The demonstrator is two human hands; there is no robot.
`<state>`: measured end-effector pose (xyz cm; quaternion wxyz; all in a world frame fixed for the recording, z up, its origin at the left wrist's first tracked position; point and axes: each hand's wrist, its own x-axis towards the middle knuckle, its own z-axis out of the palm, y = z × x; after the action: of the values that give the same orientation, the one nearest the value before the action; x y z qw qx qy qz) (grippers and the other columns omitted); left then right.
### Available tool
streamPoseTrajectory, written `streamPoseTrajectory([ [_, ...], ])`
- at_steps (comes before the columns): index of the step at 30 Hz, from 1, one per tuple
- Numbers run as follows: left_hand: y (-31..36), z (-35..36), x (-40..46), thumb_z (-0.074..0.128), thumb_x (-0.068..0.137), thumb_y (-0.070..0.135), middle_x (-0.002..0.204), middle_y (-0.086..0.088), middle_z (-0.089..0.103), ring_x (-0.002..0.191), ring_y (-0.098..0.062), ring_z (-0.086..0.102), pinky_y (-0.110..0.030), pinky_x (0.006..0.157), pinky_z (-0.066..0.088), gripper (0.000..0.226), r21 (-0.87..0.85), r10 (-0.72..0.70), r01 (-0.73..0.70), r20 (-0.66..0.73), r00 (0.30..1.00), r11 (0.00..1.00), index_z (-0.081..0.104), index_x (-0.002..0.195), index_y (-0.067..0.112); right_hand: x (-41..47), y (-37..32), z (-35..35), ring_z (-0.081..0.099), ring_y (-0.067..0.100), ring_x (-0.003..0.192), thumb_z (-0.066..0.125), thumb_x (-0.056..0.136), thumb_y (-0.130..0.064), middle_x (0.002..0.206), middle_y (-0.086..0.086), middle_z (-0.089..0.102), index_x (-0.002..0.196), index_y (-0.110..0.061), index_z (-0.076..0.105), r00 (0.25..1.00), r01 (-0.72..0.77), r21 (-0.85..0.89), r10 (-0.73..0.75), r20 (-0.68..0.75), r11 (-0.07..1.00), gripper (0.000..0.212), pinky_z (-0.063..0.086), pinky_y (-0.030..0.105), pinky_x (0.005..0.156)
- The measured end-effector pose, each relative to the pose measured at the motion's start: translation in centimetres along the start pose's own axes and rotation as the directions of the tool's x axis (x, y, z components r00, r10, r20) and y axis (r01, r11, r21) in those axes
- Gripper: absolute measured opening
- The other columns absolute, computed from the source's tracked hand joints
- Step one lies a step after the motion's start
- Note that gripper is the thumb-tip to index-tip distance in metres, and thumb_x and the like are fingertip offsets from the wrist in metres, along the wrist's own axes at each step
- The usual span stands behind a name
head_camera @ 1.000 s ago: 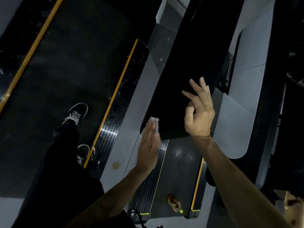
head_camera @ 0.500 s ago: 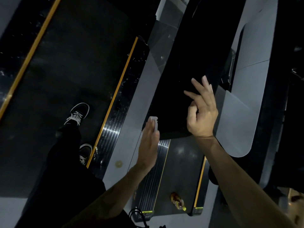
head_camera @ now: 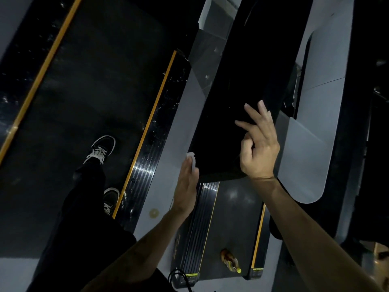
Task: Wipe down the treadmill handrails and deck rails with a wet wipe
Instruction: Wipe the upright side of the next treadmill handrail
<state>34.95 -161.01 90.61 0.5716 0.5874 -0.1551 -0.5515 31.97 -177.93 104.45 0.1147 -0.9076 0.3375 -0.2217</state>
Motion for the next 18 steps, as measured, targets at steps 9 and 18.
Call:
streamPoseTrajectory([
  [9, 1.2, 0.8, 2.3, 0.025, 0.108, 0.05, 0.171, 0.015, 0.01, 0.156, 0.001, 0.005, -0.05, 0.129, 0.014, 0.063, 0.071, 0.09, -0.091, 0.016, 0.996, 0.993, 0.016, 0.164, 0.023, 0.1, -0.4, -0.2, 0.043, 0.04, 0.144, 0.038, 0.084, -0.001, 0.137, 0.017, 0.063, 0.102, 0.004, 0.075, 1.0, -0.001, -0.014, 0.001, 0.002, 1.0, 0.042, 0.03, 0.061, 0.12],
  [18, 0.2, 0.7, -1.0, 0.026, 0.106, 0.055, 0.171, 0.012, 0.014, 0.156, -0.002, 0.011, -0.041, 0.13, 0.013, 0.067, 0.012, 0.084, -0.084, 0.027, 0.996, 0.996, 0.017, 0.164, 0.022, 0.1, -0.5, -0.2, 0.043, 0.041, 0.144, 0.039, 0.082, 0.002, 0.137, 0.017, 0.063, 0.102, 0.004, 0.075, 1.0, -0.007, -0.007, 0.007, 0.001, 1.0, 0.042, 0.031, 0.061, 0.12],
])
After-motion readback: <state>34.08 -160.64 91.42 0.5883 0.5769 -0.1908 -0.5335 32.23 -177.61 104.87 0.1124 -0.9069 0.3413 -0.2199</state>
